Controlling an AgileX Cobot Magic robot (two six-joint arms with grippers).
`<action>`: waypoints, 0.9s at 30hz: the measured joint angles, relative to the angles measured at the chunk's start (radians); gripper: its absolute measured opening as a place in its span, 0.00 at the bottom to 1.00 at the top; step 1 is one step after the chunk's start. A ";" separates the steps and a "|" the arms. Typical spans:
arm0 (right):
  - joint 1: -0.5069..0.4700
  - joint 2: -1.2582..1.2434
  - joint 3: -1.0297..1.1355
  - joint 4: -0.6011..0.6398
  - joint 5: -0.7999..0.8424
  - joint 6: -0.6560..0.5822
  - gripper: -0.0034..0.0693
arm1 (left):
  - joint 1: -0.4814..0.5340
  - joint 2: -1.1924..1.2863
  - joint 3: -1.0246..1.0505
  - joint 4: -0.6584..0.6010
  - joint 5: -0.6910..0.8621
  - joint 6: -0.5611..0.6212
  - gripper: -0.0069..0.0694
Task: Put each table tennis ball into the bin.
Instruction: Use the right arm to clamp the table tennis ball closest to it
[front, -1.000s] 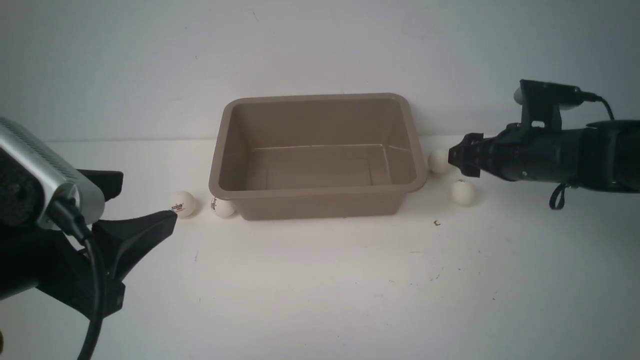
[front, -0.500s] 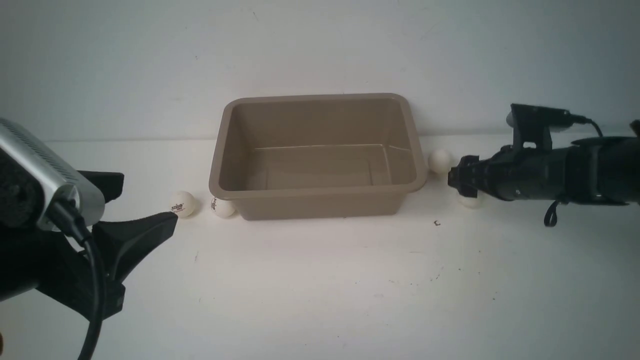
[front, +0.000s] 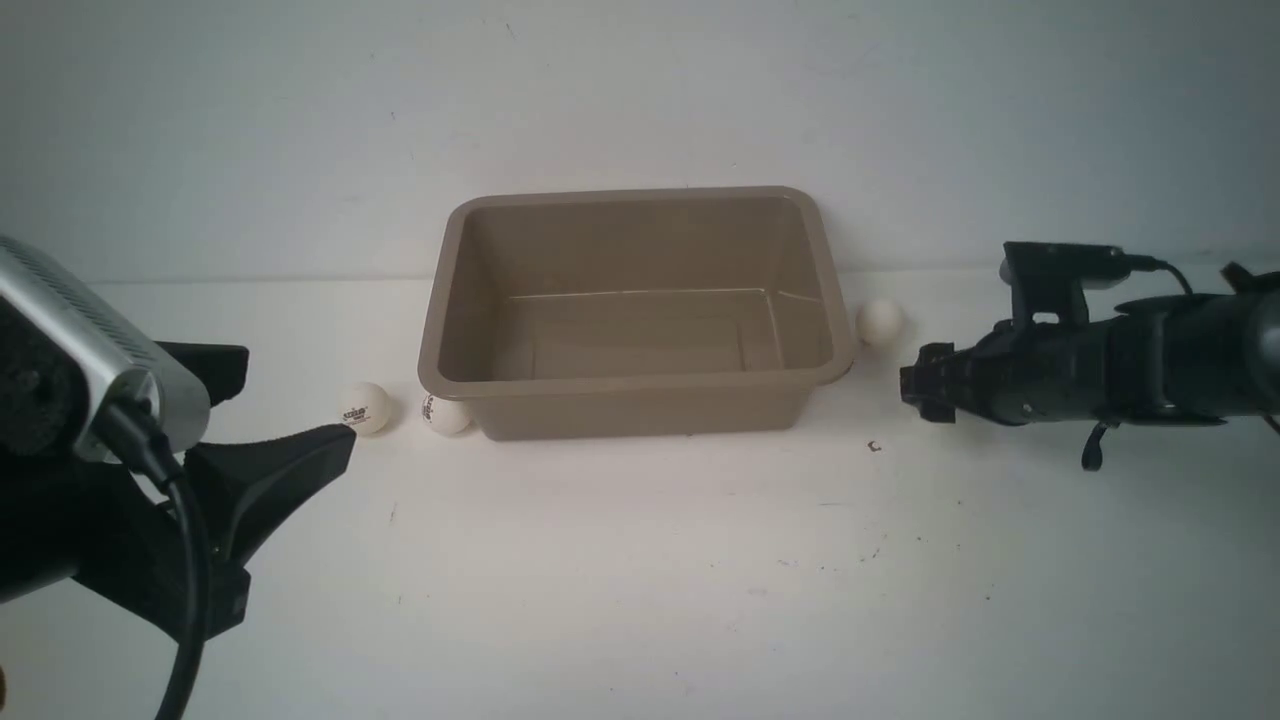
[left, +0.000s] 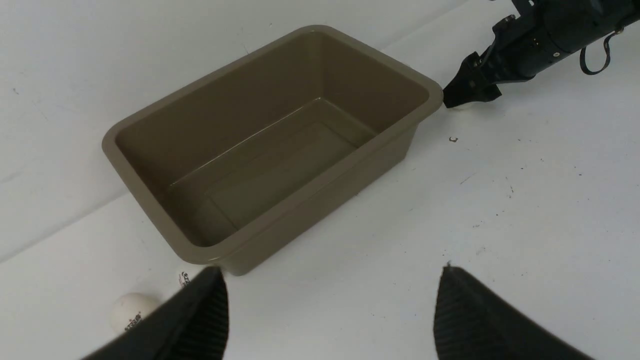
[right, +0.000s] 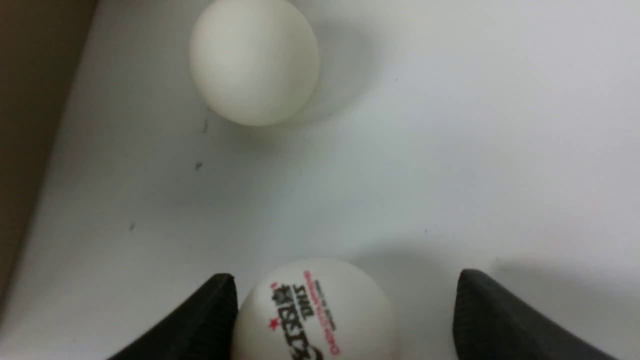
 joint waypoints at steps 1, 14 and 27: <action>0.000 0.006 -0.009 0.000 0.005 -0.001 0.76 | 0.000 0.000 0.000 0.000 0.000 0.000 0.74; 0.000 0.035 -0.051 0.000 -0.002 0.023 0.52 | 0.000 0.000 0.000 0.000 0.000 0.000 0.74; 0.000 -0.218 -0.050 -0.076 0.114 0.026 0.53 | 0.000 0.000 0.000 -0.001 0.000 0.000 0.74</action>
